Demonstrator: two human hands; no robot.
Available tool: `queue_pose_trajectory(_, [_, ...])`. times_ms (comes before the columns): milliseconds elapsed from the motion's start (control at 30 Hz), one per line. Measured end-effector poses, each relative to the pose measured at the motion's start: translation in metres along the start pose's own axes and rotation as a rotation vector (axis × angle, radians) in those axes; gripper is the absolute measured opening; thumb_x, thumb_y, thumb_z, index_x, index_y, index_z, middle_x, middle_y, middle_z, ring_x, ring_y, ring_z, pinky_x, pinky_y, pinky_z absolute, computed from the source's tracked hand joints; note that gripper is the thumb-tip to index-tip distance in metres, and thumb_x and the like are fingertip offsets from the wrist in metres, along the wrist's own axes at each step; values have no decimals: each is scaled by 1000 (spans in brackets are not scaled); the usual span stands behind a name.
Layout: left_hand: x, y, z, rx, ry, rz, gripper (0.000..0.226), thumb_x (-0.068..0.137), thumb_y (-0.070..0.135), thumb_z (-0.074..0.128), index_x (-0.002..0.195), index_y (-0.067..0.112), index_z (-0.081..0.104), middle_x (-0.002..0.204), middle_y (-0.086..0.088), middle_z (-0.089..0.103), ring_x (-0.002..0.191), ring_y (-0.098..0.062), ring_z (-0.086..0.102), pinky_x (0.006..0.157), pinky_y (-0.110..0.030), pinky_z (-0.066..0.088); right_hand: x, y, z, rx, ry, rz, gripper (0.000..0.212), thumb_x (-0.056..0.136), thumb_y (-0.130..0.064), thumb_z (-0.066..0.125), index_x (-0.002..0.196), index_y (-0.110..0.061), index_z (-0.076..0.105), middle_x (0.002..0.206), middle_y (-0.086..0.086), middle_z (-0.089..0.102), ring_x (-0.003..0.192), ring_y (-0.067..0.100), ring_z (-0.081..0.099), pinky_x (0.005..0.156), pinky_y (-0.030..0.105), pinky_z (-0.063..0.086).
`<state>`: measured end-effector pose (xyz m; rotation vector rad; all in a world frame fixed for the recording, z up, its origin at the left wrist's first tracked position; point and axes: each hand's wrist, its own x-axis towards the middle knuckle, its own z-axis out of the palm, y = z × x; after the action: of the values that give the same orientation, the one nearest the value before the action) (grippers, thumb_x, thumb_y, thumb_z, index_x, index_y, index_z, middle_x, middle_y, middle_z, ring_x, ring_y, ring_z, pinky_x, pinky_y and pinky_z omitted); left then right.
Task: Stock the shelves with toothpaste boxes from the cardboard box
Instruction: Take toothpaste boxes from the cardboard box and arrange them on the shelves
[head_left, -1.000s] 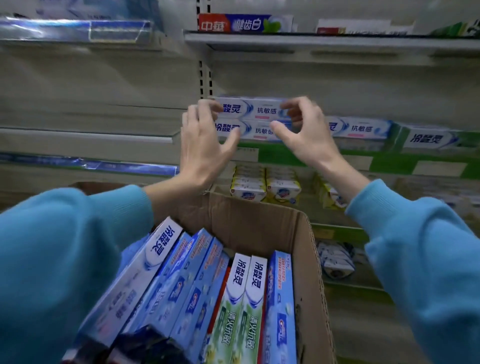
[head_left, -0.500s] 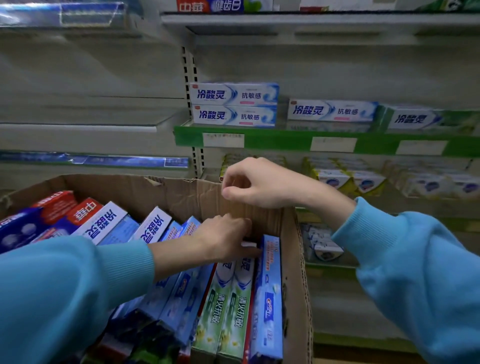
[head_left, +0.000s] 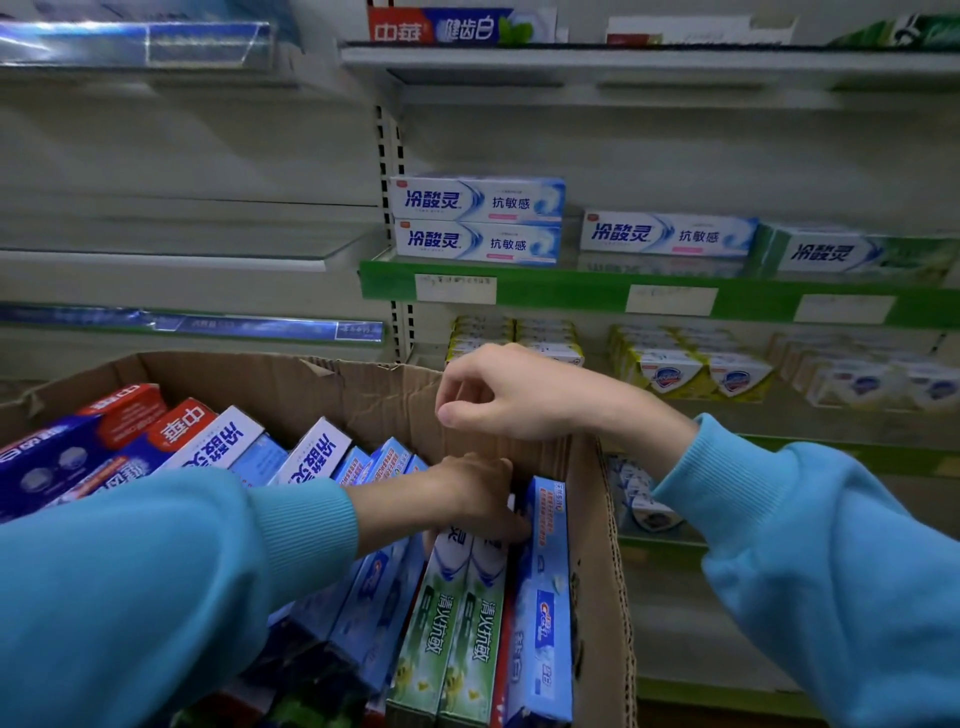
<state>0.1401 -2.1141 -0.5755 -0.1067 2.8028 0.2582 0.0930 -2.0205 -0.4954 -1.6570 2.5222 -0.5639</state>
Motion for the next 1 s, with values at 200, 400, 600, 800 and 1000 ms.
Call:
queue_pose_trajectory(200, [-1, -2, -4, -85, -76, -69, 53, 88, 44, 71, 134, 24, 52, 122, -5, 59, 97, -26, 70, 62, -39, 64, 3, -4, 0, -2, -6, -13, 19, 95, -36, 59, 101, -23, 71, 95, -11, 70, 88, 3, 64, 79, 32, 54])
queue_pose_trajectory(400, [-4, -3, -3, -160, -66, -79, 52, 88, 43, 71, 134, 26, 52, 122, -4, 56, 99, -27, 69, 62, -43, 64, 6, -4, 3, 2, -3, -13, 18, 95, -38, 59, 101, -24, 70, 94, -11, 69, 86, 1, 63, 73, 24, 50])
queue_pose_trajectory(600, [1, -3, -4, -79, -17, -32, 23, 87, 44, 70, 76, 32, 54, 85, 5, 57, 76, -15, 60, 67, -37, 61, 7, 0, 4, 17, 0, -12, 18, 94, -39, 59, 100, -25, 70, 92, -12, 70, 85, 0, 64, 75, 28, 53])
queue_pose_trajectory(800, [7, -10, 1, 15, 66, -22, 34, 75, 58, 69, 89, 28, 64, 97, 0, 65, 97, -23, 61, 75, -36, 52, 7, 2, 3, 31, 4, -11, 19, 93, -37, 59, 99, -24, 71, 92, -11, 72, 84, 2, 65, 76, 30, 55])
queue_pose_trajectory(1000, [-3, -2, -5, -28, 237, 12, 30, 77, 42, 73, 72, 21, 53, 74, 2, 54, 77, -22, 58, 58, -30, 44, 9, 5, 0, 48, 30, -15, 17, 92, -36, 60, 96, -24, 71, 88, -11, 72, 84, 1, 65, 75, 27, 53])
